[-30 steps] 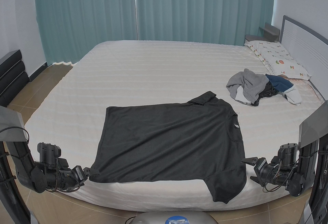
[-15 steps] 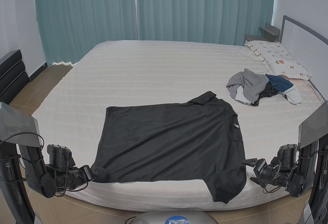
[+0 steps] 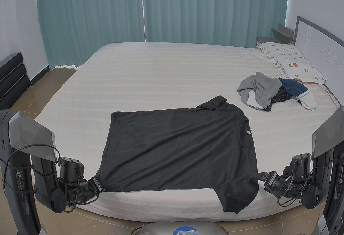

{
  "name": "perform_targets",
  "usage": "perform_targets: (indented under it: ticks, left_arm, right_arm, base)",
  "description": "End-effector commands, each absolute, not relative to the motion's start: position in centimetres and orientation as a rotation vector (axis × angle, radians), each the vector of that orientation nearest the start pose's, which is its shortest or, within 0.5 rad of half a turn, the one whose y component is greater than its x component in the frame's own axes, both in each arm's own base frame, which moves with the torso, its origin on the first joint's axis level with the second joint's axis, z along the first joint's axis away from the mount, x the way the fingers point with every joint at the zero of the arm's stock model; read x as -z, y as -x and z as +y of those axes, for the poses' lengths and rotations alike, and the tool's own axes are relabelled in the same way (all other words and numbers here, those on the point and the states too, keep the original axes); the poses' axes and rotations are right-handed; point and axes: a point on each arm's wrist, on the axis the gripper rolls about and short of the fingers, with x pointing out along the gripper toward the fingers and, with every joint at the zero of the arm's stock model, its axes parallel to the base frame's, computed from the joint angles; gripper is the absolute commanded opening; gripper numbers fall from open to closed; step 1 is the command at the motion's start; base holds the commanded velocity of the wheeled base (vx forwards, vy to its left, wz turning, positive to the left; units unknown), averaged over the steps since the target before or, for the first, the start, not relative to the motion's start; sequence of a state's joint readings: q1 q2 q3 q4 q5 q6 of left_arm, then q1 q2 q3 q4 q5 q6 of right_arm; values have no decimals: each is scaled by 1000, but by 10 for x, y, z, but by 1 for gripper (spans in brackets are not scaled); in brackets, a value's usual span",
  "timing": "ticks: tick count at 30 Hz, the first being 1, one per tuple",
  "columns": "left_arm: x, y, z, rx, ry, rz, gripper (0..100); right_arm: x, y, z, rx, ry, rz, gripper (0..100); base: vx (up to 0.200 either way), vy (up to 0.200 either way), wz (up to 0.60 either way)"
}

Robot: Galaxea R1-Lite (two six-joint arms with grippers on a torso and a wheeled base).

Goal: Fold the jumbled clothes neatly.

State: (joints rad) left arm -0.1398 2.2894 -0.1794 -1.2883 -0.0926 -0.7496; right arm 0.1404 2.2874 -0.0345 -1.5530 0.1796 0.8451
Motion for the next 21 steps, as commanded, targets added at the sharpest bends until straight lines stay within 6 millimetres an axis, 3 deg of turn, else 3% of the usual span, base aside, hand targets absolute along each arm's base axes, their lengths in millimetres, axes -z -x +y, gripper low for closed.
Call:
perform_targets:
  ticks: [1,8,18,19,21]
  left_arm:
    - [34,-237,-32,-128,732,854,0]
    - [28,-240,-29,-136,823,802,0]
    - [25,-243,-27,-120,843,782,0]
    - [25,-243,-27,-121,843,781,0]
    - [25,-243,-27,-121,843,781,0]
  right_arm:
    - [25,-215,43,-21,-759,814,100]
    - [36,-230,44,-42,-688,793,100]
    - [34,-261,38,-33,-623,653,100]
    - [35,-263,38,-32,-619,649,0]
    - [40,-267,39,-34,-612,647,0]
  base:
    - [0,0,0]
    - [0,0,0]
    - [0,0,0]
    - [0,0,0]
    - [0,0,0]
